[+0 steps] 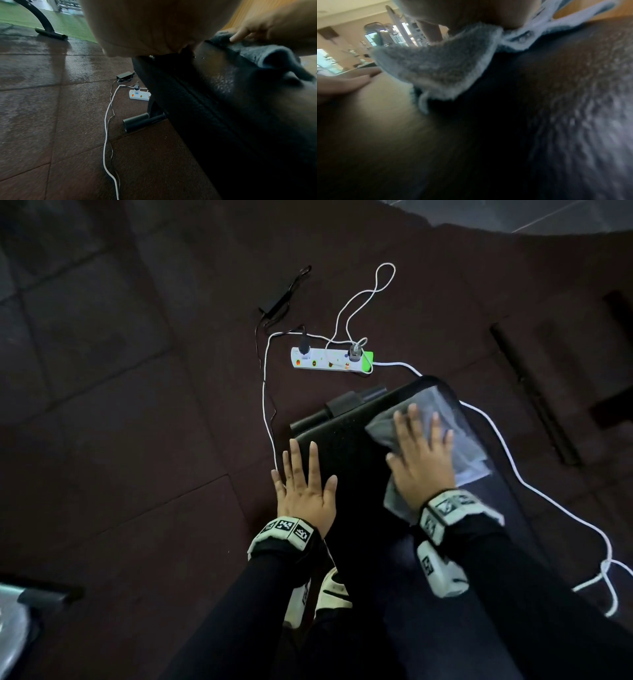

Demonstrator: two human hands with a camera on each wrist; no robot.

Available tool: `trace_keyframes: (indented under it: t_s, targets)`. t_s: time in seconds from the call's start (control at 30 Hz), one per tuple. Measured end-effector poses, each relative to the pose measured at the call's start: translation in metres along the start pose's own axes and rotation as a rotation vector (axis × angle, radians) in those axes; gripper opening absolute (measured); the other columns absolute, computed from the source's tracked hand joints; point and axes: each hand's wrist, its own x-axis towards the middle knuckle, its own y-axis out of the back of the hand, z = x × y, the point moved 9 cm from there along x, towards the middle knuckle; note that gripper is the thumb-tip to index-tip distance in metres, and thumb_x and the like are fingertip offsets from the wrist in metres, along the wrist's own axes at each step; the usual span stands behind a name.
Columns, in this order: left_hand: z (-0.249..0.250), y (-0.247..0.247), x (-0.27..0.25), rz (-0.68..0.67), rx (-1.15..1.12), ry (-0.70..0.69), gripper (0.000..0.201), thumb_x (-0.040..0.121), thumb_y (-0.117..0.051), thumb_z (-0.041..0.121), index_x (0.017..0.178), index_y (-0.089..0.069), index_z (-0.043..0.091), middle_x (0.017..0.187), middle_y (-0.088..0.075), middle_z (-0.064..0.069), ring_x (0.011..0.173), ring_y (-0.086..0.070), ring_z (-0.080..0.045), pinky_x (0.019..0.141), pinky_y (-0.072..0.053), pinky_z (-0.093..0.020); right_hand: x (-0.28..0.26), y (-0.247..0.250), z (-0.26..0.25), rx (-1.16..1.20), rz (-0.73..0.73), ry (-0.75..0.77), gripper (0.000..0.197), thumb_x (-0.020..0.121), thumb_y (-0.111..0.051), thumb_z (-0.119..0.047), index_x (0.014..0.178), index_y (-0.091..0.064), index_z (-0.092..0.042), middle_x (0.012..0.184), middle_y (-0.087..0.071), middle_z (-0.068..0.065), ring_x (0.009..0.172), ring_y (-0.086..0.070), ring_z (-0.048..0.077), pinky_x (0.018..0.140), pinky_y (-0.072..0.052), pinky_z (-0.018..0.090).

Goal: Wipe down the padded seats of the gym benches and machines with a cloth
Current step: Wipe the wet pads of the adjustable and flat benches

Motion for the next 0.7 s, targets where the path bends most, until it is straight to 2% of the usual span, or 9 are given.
trace_keyframes:
  t_s: [0.1,0.13,0.2,0.3,0.33,0.4,0.47,0.57,0.7]
  targets:
    - [0.008,0.007,-0.003,0.033,-0.006,0.085,0.078,0.077,0.005,0.059,0.146,0.024,0.028,0.149,0.038,0.005,0.142,0.029,-0.017,0.114,0.018,-0.052,-0.029,-0.007,-0.021,0.227,-0.047,0.094,0.070,0.081,-0.020,-0.042,0.147,-0.007,-0.022,0.155,0.000,-0.004,0.143,0.007,0.023,0.115,0.000,0.050]
    - [0.015,0.013,-0.006,0.088,-0.025,0.111,0.082,0.077,0.000,0.057,0.151,0.015,0.022,0.153,0.031,0.002,0.143,0.026,-0.017,0.115,0.016,-0.052,-0.039,0.001,-0.021,0.384,-0.030,0.103,0.067,0.083,-0.022,-0.038,0.146,-0.011,-0.020,0.155,-0.003,-0.005,0.144,0.005,0.019,0.117,0.000,0.044]
    - [0.046,0.025,-0.015,0.217,-0.032,0.072,0.082,0.083,-0.015,0.054,0.154,-0.010,0.013,0.160,0.005,-0.002,0.147,0.011,-0.022,0.116,0.006,-0.056,-0.060,0.025,0.001,0.545,0.149,0.046,0.060,0.086,-0.027,-0.028,0.143,-0.029,-0.011,0.152,-0.020,0.000,0.144,-0.010,0.017,0.117,-0.007,0.035]
    - [0.115,0.009,-0.019,0.238,0.091,-0.170,0.067,0.088,-0.037,0.053,0.147,-0.035,0.022,0.157,-0.027,0.000,0.146,-0.018,-0.030,0.109,-0.016,-0.067,-0.101,0.039,0.070,0.478,0.362,-0.221,0.059,0.084,-0.028,-0.027,0.136,-0.045,-0.003,0.146,-0.038,0.010,0.140,-0.024,0.022,0.115,-0.012,0.040]
    - [0.132,-0.002,-0.017,0.206,0.135,-0.221,0.065,0.088,-0.038,0.056,0.147,-0.035,0.028,0.156,-0.028,0.001,0.145,-0.019,-0.031,0.107,-0.017,-0.069,-0.115,0.035,0.092,0.426,0.369,-0.331,0.063,0.083,-0.027,-0.032,0.136,-0.045,-0.004,0.147,-0.037,0.012,0.140,-0.024,0.026,0.114,-0.012,0.046]
    - [0.147,-0.020,-0.011,0.160,0.205,-0.247,0.066,0.088,-0.033,0.065,0.148,-0.028,0.039,0.159,-0.020,0.000,0.147,-0.007,-0.035,0.108,-0.007,-0.071,-0.141,0.022,0.131,0.322,0.309,-0.542,0.072,0.080,-0.026,-0.043,0.141,-0.038,-0.007,0.152,-0.027,0.015,0.142,-0.018,0.032,0.112,-0.008,0.056]
    - [0.148,-0.031,-0.005,0.130,0.267,-0.235,0.066,0.088,-0.029,0.068,0.149,-0.022,0.043,0.161,-0.008,-0.001,0.145,0.008,-0.040,0.107,0.003,-0.071,-0.156,0.004,0.156,0.297,0.169,-0.681,0.076,0.081,-0.025,-0.049,0.148,-0.025,-0.014,0.157,-0.012,0.012,0.145,-0.005,0.027,0.112,0.000,0.056]
    - [0.146,-0.036,-0.017,0.157,0.281,-0.282,0.061,0.089,-0.038,0.060,0.147,-0.027,0.045,0.161,-0.010,-0.001,0.145,0.002,-0.042,0.108,-0.006,-0.072,-0.169,-0.016,0.170,0.269,0.017,-0.746,0.079,0.080,-0.018,-0.054,0.151,-0.009,-0.021,0.159,0.002,0.002,0.145,0.006,0.017,0.113,0.008,0.051]
    - [0.128,-0.055,-0.065,0.142,0.243,-0.359,0.060,0.085,-0.051,0.051,0.143,-0.037,0.044,0.160,-0.014,0.002,0.146,-0.004,-0.038,0.107,-0.018,-0.070,-0.172,-0.020,0.173,0.249,0.026,-0.818,0.075,0.080,-0.014,-0.058,0.150,-0.009,-0.030,0.158,-0.004,-0.010,0.144,0.000,0.008,0.112,0.002,0.051]
